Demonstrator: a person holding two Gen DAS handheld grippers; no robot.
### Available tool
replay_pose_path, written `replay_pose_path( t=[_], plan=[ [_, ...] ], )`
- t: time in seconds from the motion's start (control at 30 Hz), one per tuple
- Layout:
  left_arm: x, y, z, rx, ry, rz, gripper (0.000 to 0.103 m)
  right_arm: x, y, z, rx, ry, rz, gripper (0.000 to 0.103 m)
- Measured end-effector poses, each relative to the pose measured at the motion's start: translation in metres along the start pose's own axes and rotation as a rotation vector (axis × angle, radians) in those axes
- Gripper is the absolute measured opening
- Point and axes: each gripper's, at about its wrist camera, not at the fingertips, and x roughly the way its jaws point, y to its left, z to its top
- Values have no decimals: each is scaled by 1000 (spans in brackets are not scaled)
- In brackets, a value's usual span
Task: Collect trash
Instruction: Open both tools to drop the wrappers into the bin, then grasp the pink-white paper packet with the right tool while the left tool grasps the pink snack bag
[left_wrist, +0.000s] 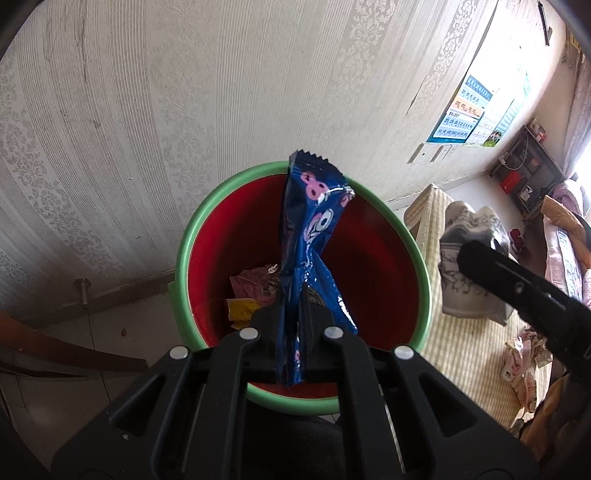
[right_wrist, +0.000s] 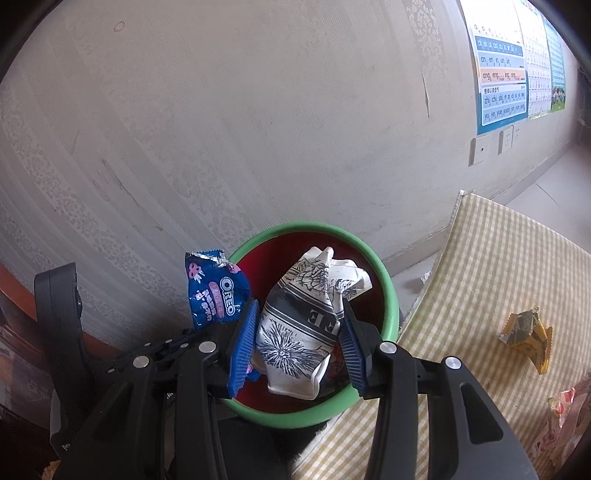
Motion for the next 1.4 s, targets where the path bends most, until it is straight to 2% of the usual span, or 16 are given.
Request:
replay_pose_path(
  t=[0.13,0.2,0.23,0.3,0.47,0.7,0.8,0.97,1.07,1.2,1.27,1.4],
  plan=[
    [3,0,2,-5,6,5,8,3,-3,2,13,-8,21,44],
    [4,1,2,-12,8,4,26,3,-5,3,26,-6,36,50],
    [3,1,2,-17,4,2,29,3,-6,2,36,-10,41,53],
    [1,3,1,-20,-1,6,35,1,-8,2,50,-14,48,54],
    [-5,-1,-3,3,-13,31,41,-15,-13,-8,73,-29,52,54],
    [-17,-21,-17,69,-18,25,42,-56,-38,-38,135,-56,22,54],
    [-22,-35,-25,104,-16,4,42,-80,-57,-56,140,-68,-32,54],
    [-31,-65,-41,164,-7,-61,43,-118,-107,-91,109,-39,-217,54],
    [-36,-83,-48,189,-5,-90,44,-137,-147,-108,127,-5,-355,55],
    [-39,-108,-59,215,11,-134,45,-140,-186,-124,126,94,-466,57],
    [-40,-123,-68,242,27,-153,45,-136,-200,-131,126,141,-491,57],
    [-43,-152,-87,309,52,-182,45,-120,-224,-148,157,239,-448,57]
  ],
)
